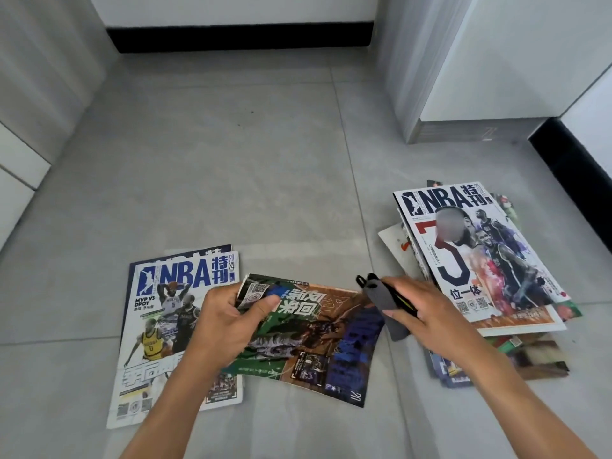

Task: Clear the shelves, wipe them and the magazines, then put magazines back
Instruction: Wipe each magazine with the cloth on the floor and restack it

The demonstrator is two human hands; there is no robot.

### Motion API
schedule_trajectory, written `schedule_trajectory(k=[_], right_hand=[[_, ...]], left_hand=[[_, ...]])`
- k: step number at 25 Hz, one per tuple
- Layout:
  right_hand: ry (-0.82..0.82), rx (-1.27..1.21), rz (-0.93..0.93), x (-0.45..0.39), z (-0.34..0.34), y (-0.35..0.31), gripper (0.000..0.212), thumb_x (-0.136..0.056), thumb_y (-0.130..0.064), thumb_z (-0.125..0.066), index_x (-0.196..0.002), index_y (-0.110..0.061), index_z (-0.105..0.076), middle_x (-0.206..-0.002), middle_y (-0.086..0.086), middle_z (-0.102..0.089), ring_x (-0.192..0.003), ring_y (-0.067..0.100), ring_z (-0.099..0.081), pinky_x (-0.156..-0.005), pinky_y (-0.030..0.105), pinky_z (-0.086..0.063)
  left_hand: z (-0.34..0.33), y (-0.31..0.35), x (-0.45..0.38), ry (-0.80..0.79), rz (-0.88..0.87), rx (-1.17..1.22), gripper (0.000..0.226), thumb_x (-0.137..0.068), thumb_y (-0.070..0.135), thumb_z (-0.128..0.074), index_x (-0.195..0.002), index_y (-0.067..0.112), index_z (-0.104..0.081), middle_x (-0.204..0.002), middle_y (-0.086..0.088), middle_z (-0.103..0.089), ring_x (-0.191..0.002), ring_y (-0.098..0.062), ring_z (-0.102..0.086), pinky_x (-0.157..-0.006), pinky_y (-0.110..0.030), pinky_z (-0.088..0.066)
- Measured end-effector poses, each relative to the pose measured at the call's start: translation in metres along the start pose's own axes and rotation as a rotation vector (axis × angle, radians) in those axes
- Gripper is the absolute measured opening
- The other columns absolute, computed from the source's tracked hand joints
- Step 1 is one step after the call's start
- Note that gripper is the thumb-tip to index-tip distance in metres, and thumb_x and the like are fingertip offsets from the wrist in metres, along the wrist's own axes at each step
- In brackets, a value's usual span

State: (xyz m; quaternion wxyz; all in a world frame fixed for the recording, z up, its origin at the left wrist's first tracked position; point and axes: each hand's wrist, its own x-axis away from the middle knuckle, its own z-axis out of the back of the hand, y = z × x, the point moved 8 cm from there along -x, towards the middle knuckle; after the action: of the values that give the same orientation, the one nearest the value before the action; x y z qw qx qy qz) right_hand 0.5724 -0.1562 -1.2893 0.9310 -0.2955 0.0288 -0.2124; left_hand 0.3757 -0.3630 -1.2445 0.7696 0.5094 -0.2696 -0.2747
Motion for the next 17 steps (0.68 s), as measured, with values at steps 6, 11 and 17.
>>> schedule_trajectory(k=[6, 11, 17], right_hand=[[0.100, -0.076, 0.263, -0.030, -0.017, -0.103, 0.050, -0.097, -0.044, -0.050, -0.142, -0.022, -0.046, -0.129, -0.008, -0.060, -0.113, 0.007, -0.052, -0.098, 0.020, -0.042], [0.305, -0.043, -0.060, -0.009, -0.015, 0.012, 0.059, -0.094, -0.016, -0.065, -0.143, -0.037, -0.042, -0.137, -0.008, -0.055, -0.124, 0.022, -0.054, -0.109, 0.031, -0.039], [0.701, -1.101, -0.531, -0.010, -0.007, 0.021, 0.044, -0.100, -0.032, -0.056, -0.143, -0.031, -0.052, -0.140, -0.010, -0.059, -0.130, 0.012, -0.054, -0.110, 0.040, -0.043]], left_hand=[[-0.029, 0.007, 0.002, -0.150, -0.125, -0.229, 0.024, -0.085, 0.023, -0.074, -0.066, 0.035, -0.066, -0.054, 0.009, -0.060, -0.043, -0.011, -0.046, -0.042, -0.031, -0.042], [0.005, 0.025, -0.008, 0.016, -0.093, -0.162, 0.035, -0.083, 0.023, -0.072, -0.051, 0.033, -0.061, -0.047, 0.013, -0.058, -0.039, -0.005, -0.047, -0.041, -0.016, -0.037], [0.021, 0.067, -0.005, 0.241, -0.266, -0.109, 0.025, -0.085, 0.021, -0.075, -0.062, 0.013, -0.068, -0.057, 0.003, -0.066, -0.048, -0.011, -0.053, -0.046, -0.027, -0.042]])
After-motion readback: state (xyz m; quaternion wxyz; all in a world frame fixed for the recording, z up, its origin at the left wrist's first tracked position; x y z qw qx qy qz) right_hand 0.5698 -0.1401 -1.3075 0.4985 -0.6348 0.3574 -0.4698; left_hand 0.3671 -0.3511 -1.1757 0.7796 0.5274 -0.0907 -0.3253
